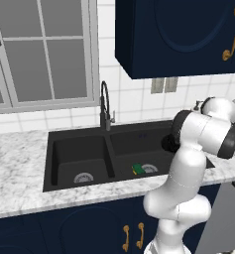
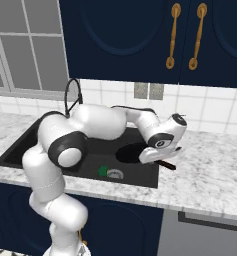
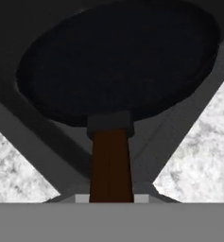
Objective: Pick the pan and sponge and place them into the sink. Then turn on the water.
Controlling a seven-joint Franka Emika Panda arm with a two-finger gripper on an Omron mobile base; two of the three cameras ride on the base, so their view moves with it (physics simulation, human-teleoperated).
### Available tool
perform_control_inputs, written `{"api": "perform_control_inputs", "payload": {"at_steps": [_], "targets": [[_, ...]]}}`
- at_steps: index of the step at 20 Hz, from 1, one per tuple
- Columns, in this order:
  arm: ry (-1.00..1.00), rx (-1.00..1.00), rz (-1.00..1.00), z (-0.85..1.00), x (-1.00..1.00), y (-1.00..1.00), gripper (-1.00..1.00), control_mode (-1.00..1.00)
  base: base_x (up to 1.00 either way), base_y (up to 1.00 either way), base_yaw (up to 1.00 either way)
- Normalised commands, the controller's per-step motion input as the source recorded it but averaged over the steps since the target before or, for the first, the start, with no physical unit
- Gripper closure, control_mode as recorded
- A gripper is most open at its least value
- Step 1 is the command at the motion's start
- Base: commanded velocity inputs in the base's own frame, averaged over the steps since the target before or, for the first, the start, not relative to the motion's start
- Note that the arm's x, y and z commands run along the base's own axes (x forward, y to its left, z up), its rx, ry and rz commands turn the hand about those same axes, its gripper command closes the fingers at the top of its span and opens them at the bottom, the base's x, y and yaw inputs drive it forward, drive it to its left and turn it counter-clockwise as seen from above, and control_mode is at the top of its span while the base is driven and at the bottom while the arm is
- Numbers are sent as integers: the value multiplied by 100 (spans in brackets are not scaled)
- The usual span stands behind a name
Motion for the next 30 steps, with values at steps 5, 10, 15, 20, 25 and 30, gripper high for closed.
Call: {"api": "perform_control_inputs", "payload": {"at_steps": [5, 10, 15, 20, 25, 30], "targets": [[10, -1, 17, -23, 36, 79, 100, -100, 0, 0, 0], [11, 0, 7, -43, 61, 43, 100, -100, 0, 0, 0], [13, 0, 7, -39, 69, 37, 100, -100, 0, 0, 0], [9, 0, 4, -35, 72, 6, 100, -100, 0, 0, 0], [4, 0, 3, -43, 69, 0, 100, -100, 0, 0, 0], [0, 0, 5, -74, 59, 0, 100, -100, 0, 0, 0]]}}
